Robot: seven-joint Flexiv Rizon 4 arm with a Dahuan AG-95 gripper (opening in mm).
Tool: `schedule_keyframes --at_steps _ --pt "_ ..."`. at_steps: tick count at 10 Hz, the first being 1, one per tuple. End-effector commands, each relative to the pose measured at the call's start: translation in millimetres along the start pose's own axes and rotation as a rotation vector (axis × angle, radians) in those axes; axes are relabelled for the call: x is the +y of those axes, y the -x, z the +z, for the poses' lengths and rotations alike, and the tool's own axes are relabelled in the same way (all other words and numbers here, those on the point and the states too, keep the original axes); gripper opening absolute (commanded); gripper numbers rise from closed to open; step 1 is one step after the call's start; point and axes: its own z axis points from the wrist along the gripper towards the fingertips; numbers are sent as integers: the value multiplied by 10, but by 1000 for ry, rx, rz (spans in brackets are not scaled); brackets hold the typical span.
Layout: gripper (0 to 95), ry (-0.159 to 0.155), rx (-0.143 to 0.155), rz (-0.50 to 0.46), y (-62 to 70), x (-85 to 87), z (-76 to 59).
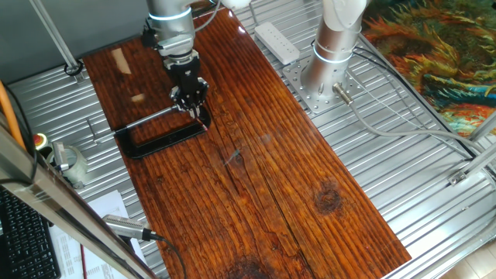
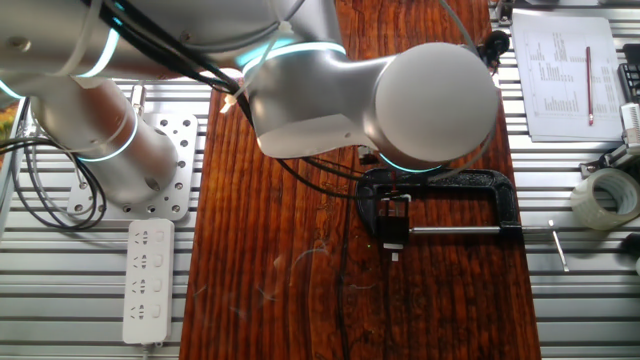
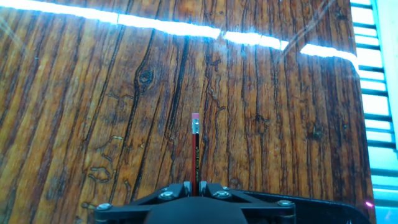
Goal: Insert the pencil into the pencil sharpener
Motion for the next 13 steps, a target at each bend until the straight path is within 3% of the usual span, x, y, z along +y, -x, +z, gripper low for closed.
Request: schedule_keyframes --at_steps 1,6,13 --pt "0 -4 -3 -6 3 -2 3" --pt "0 -6 -2 -20 -39 30 -30" --pt "0 -13 -11 -23 -82 25 29"
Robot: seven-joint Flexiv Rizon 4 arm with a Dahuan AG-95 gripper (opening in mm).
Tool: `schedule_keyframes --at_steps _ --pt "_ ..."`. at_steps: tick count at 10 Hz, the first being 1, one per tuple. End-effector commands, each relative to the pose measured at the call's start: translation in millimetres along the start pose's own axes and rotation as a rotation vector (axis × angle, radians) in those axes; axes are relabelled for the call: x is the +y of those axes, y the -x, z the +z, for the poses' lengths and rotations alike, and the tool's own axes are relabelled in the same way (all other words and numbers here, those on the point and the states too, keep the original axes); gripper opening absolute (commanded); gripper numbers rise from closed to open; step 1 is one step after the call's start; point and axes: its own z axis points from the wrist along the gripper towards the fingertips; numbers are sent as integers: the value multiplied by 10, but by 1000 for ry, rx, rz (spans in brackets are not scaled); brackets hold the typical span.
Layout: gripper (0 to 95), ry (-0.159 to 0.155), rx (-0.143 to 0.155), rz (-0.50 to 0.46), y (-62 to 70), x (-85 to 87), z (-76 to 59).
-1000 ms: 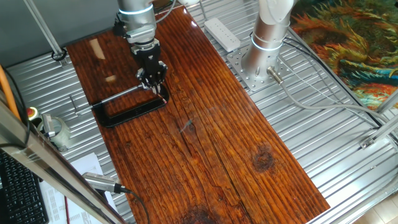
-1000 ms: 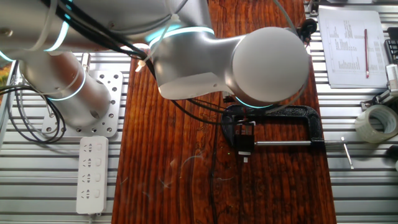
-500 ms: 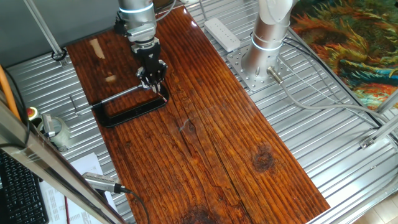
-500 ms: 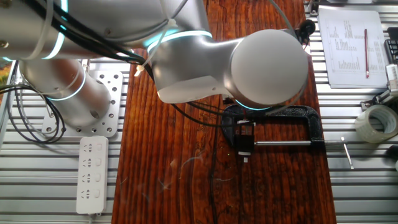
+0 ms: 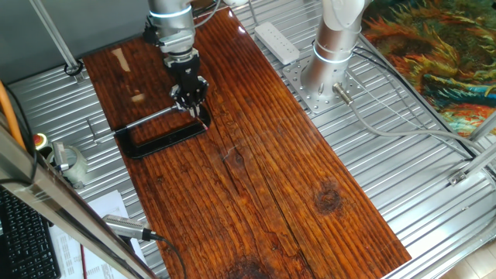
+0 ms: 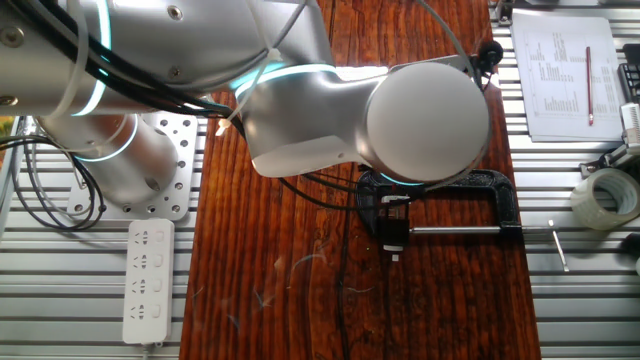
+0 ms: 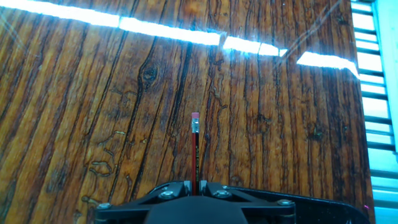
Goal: Insert the pencil into the pencil sharpener
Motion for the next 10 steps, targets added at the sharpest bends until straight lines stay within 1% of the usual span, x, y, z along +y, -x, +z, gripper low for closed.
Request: schedule_keyframes --at_steps 1,5,8,10 --pt "0 1 4 1 -8 -1 -10" --pt "0 0 -4 4 -1 -22 -20" --pt "0 0 -3 4 -4 -20 -23" --pt "0 -2 -11 -6 -8 -16 -31"
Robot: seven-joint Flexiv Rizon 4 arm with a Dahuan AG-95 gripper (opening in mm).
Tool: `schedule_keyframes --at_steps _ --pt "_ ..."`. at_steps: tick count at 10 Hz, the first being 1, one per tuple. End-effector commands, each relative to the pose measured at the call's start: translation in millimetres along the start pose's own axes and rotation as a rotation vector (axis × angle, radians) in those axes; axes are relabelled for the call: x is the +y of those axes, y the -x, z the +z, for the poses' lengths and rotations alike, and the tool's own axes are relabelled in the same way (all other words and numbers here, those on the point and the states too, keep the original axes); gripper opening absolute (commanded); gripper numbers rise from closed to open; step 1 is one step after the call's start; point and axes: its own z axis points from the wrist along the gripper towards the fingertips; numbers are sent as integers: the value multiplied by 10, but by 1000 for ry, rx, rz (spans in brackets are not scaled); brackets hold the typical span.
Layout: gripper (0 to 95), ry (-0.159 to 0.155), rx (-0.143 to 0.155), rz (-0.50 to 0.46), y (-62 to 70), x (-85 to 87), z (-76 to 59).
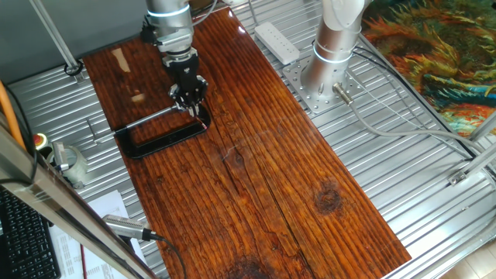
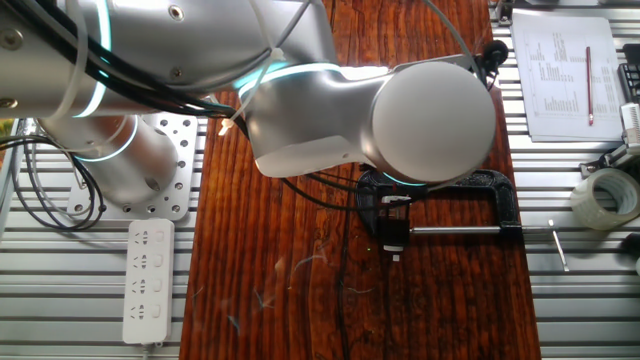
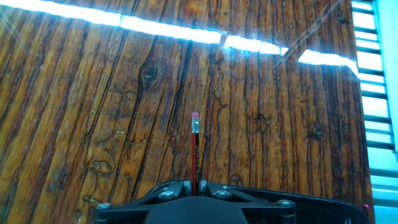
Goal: Insert the pencil into the pencil sharpener
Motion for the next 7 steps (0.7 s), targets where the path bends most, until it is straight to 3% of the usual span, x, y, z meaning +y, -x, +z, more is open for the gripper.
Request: schedule_keyframes --at_steps 1,4,7 --pt "0 -4 -16 -17 -2 2 -9" --pt "0 -8 -51 -46 -1 2 -10" --pt "0 -4 -50 -52 -1 2 -11"
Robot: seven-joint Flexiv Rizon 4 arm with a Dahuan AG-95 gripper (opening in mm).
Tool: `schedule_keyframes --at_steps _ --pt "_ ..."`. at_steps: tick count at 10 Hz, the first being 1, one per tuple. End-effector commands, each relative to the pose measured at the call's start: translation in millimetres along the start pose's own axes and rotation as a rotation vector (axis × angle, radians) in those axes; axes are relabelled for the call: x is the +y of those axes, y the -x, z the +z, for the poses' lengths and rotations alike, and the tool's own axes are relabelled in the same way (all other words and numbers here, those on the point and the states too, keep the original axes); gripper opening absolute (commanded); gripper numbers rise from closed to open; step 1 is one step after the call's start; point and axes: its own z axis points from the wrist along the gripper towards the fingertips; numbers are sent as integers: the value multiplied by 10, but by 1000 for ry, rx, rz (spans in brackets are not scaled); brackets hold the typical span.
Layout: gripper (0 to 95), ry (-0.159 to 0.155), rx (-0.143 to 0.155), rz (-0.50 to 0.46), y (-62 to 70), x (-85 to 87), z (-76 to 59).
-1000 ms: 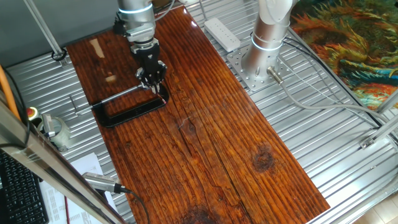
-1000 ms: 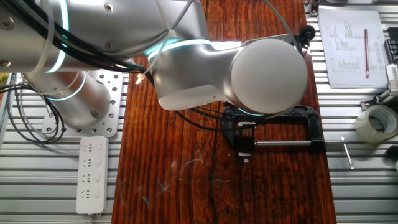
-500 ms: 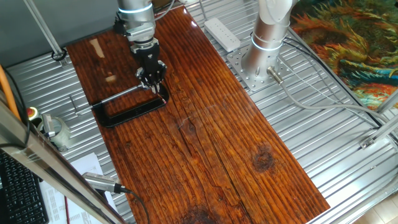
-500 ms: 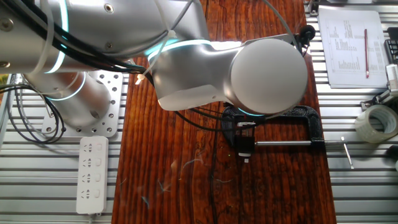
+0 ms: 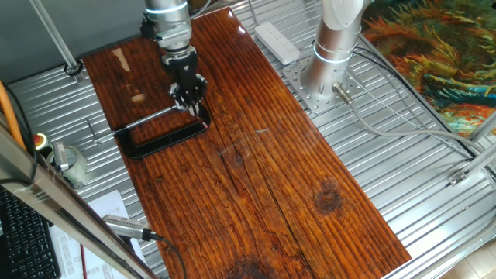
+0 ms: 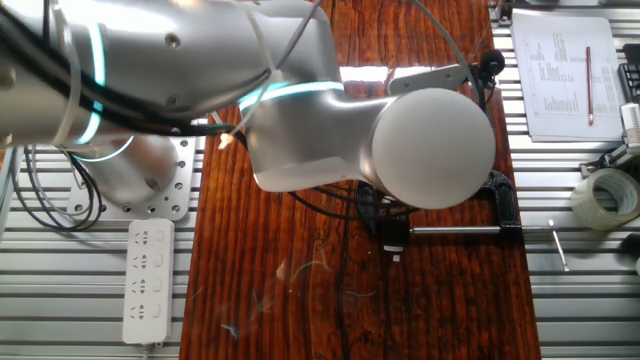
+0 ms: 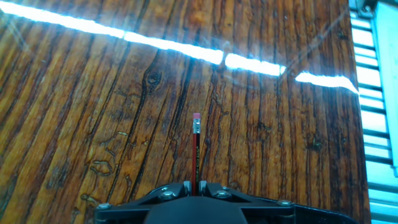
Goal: Insert the pencil into the pencil sharpener
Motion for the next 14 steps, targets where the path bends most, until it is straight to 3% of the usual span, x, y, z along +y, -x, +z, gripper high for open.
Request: schedule_keyframes --at_steps 1,14 --pt "0 -1 6 4 -3 -13 13" --pt "0 41 29 48 46 -111 30"
